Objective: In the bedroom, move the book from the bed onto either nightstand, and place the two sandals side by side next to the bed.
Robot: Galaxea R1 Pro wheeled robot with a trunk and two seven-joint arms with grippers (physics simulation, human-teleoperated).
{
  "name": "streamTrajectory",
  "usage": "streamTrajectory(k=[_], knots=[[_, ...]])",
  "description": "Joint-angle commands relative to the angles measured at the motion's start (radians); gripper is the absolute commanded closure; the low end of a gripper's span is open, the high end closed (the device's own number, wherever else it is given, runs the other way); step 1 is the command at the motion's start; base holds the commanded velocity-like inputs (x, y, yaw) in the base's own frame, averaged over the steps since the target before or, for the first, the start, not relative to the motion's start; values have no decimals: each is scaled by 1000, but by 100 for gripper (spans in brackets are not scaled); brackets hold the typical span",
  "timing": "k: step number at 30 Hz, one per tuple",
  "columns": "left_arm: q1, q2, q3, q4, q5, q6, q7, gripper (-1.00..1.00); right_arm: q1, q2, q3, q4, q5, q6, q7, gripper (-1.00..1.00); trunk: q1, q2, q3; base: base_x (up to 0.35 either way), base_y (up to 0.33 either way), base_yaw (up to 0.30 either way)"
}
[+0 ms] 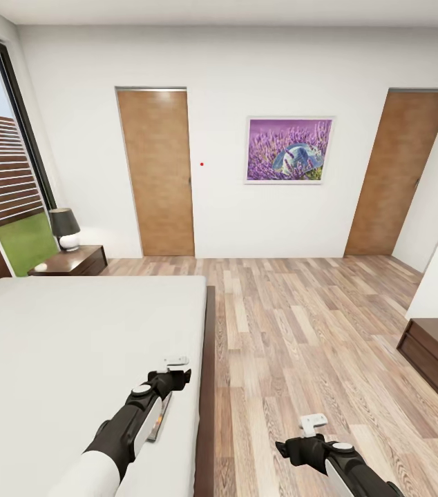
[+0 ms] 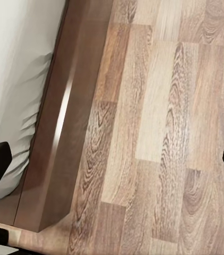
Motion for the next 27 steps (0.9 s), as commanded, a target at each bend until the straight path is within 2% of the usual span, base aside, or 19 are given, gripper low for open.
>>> streamTrajectory(k=[1,9,16,23,24,27], knots=[[-1,0,-2,-2,8,6,3,-100,-1,-1,4,-2,-7,5,-1,-100,1,-2,-2,0,0,0],[1,1,3,4,13,10,1,-100,5,-3,3,1,-4,3,-4,-100,1,-2,-2,0,0,0],[-39,4,11,-36,52,49,32,-100,45,-8,-7,41,7,-36,-22,-100,1,-2,-2,0,0,0],[-79,24,15,-76,90,88,71,-100,63,-10,-9,80,10,-75,-26,-100,1,-2,-2,0,0,0],[-91,34,16,-83,163,108,101,-100,64,-10,-9,144,11,-95,-27,-100,1,-2,-2,0,0,0],[-96,51,18,-88,169,107,124,-100,65,-10,-7,150,11,-103,-28,-100,1,-2,-2,0,0,0]])
